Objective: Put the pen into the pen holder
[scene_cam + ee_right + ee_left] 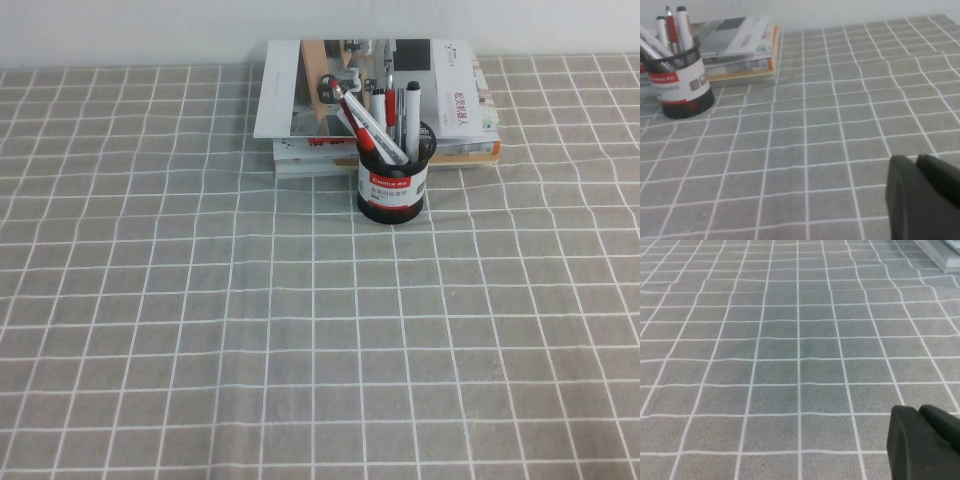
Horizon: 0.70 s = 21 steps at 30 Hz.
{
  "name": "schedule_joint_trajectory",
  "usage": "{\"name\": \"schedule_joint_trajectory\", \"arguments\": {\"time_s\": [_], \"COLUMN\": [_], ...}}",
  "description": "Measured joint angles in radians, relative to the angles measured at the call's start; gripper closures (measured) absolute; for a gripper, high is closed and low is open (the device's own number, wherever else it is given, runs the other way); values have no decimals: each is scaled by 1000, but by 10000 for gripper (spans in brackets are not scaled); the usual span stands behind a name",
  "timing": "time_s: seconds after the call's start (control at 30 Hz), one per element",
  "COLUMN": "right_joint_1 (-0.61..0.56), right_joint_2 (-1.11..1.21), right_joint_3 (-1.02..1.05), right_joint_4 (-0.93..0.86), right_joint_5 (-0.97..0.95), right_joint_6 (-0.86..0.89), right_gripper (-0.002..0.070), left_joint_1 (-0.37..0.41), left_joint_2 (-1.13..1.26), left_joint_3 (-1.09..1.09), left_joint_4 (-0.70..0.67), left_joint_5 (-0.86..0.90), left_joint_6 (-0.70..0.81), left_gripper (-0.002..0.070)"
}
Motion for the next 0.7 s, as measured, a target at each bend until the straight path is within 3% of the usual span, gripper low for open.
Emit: {"name": "schedule_joint_trajectory", "arguments": {"time_s": [0.13, 0.23, 0.7], "right_joint_1": [0, 0, 0], "right_joint_2": [-37, -41, -41], "right_joint_3": [0, 0, 0], "right_joint_4": [-300, -402, -429], "right_joint_5": [26, 60, 179], "right_joint_6": [333, 443, 475], "right_gripper": [689, 688, 689], "left_joint_1": [0, 0, 0], "left_joint_2": [0, 0, 0], "left_joint_3": [0, 0, 0], "left_joint_4": [0, 0, 0], "left_joint_5": [0, 0, 0], "left_joint_6": [0, 0, 0], "left_gripper": [678, 678, 678]}}
